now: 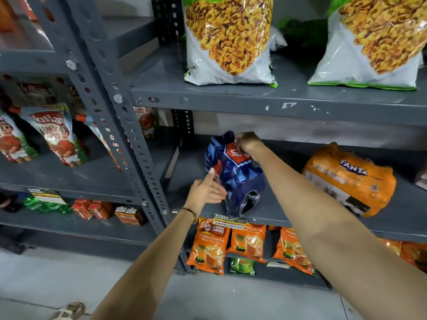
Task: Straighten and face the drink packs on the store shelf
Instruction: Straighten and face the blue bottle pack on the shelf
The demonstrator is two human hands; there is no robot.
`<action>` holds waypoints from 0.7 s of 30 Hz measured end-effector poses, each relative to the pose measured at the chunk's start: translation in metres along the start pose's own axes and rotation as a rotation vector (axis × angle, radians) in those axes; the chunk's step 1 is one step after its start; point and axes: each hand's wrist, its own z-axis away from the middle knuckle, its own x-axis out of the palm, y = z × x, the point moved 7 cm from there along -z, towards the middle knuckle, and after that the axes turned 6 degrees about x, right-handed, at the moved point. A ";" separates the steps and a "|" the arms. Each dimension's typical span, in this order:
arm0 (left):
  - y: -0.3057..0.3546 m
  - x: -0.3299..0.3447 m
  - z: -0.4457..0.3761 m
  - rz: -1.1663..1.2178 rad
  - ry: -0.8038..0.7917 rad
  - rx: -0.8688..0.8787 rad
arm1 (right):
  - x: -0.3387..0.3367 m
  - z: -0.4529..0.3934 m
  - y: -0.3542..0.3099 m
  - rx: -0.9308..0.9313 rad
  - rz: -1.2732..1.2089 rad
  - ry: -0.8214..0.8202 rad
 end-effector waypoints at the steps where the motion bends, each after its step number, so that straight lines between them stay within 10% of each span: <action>1: 0.002 -0.001 -0.005 -0.001 0.027 0.007 | -0.003 0.003 -0.001 -0.007 0.071 0.023; 5: 0.036 -0.028 -0.039 -0.127 0.325 0.142 | -0.020 0.021 0.029 0.088 0.055 0.031; 11: 0.083 0.006 -0.102 -0.519 0.062 0.163 | -0.018 0.074 0.077 0.271 0.093 -0.351; 21: 0.072 -0.017 -0.078 -0.501 0.263 0.192 | -0.054 0.063 0.085 0.163 -0.273 -0.089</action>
